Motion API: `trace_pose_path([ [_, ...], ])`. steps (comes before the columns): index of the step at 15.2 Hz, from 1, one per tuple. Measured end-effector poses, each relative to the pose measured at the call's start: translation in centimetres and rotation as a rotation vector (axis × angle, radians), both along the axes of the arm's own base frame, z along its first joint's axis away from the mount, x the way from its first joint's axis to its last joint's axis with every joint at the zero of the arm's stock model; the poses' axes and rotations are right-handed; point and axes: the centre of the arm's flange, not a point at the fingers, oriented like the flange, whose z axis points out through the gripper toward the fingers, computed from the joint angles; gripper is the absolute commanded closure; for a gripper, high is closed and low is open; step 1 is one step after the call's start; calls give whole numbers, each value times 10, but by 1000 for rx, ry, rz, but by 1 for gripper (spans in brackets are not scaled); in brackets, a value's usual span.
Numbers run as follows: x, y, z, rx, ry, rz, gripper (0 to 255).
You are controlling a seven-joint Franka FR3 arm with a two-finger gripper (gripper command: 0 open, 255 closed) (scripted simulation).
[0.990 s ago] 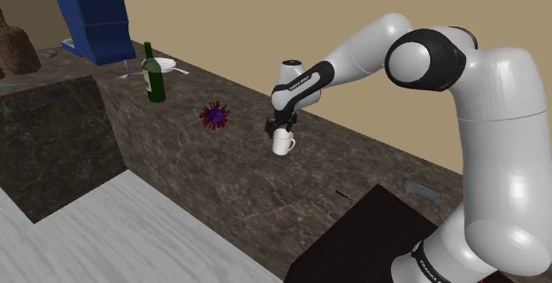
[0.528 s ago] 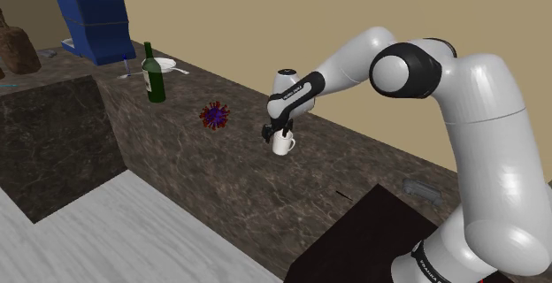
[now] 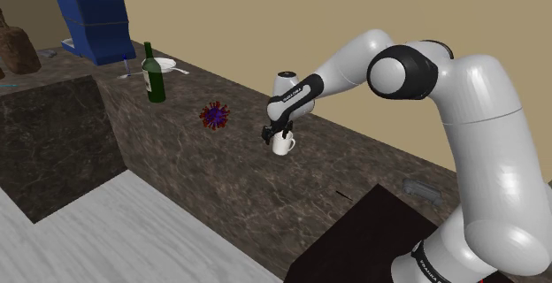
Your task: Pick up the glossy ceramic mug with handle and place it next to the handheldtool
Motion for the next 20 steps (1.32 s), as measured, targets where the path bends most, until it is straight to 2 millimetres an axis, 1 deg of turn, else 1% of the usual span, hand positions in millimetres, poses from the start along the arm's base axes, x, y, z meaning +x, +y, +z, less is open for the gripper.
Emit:
trace_pose_path([
  [1,0,0,0,0,0,0,255],
  [11,0,0,0,0,0,0,255],
  [13,0,0,6,0,0,0,255],
  [20,0,0,42,0,0,0,255],
])
